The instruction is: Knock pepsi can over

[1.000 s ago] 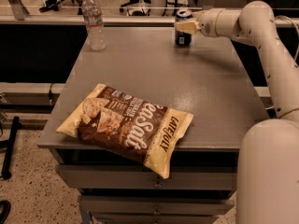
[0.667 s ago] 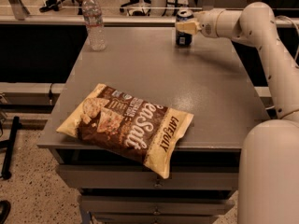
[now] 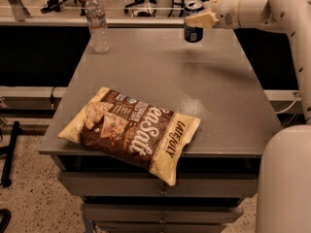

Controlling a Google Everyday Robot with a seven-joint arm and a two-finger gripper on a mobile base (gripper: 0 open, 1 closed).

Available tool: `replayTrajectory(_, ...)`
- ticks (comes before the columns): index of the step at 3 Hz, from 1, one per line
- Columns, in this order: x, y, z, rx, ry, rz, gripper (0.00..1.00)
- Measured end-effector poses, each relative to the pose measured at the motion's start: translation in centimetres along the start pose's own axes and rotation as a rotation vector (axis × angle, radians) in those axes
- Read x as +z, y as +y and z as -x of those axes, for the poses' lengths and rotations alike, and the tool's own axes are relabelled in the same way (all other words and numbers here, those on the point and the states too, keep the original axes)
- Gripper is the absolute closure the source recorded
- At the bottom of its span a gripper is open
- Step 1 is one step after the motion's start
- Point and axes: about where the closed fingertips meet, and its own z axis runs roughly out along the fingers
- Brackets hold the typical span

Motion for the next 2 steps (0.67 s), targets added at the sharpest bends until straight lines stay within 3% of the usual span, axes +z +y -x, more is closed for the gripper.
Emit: replayTrajectory(2, -4.8, 5.6, -1.0, -0.145, 0.193, 0.227, 1.0)
